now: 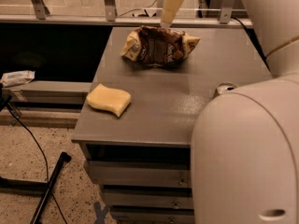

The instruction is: Move brown chip bag near redbull can

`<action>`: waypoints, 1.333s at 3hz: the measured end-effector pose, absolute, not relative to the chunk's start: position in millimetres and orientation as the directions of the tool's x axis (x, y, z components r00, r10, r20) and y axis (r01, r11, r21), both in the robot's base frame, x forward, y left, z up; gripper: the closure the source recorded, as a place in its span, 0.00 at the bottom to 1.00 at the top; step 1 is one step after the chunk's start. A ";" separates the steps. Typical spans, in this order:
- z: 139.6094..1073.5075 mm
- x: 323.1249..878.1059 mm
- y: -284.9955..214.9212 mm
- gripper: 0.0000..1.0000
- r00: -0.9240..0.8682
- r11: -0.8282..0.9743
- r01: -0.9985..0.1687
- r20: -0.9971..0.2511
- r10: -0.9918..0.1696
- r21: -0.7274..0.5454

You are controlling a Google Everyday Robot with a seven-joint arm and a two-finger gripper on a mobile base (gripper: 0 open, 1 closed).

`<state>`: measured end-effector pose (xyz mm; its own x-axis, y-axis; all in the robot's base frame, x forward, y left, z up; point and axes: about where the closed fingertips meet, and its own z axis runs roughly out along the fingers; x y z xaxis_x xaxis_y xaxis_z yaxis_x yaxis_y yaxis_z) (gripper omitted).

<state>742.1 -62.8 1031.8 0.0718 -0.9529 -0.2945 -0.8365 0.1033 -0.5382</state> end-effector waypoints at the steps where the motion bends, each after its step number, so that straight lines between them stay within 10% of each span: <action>1: 991.4 760.3 -41.4 0.00 0.040 0.117 -0.865 -0.299 -0.953 -0.488; 2: 947.7 766.7 -29.4 0.00 -0.002 0.131 -0.902 -0.301 -0.954 -0.411; 4: 920.8 765.2 -30.2 0.37 -0.038 0.153 -0.931 -0.328 -0.944 -0.332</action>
Offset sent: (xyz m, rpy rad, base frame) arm 0.0285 0.0458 -0.1285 0.0011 0.2465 -0.0538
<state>765.2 -30.2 920.8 -0.0384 -0.9439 -0.3279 -0.9306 0.1534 -0.3325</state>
